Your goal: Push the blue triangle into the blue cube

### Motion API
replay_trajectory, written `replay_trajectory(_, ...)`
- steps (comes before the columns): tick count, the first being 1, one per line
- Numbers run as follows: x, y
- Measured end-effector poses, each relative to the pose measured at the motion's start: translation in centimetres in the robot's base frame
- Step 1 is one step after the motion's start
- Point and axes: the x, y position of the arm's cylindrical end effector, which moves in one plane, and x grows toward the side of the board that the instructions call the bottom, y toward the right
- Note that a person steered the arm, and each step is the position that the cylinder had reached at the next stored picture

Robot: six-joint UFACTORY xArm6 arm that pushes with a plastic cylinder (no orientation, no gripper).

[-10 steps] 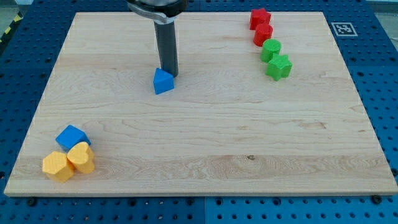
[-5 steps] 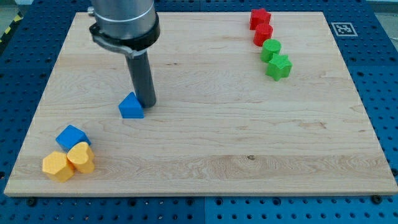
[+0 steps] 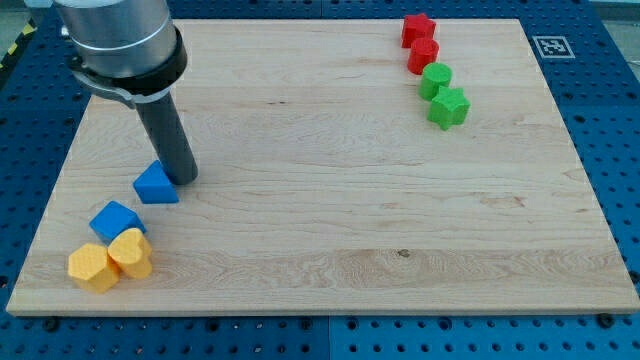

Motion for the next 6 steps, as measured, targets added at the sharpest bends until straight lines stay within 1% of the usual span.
replay_trajectory(2, 0.1, -3.0)
replay_trajectory(4, 0.8, -3.0)
replay_trajectory(5, 0.7, -2.6)
replay_trajectory(6, -0.5, 1.2)
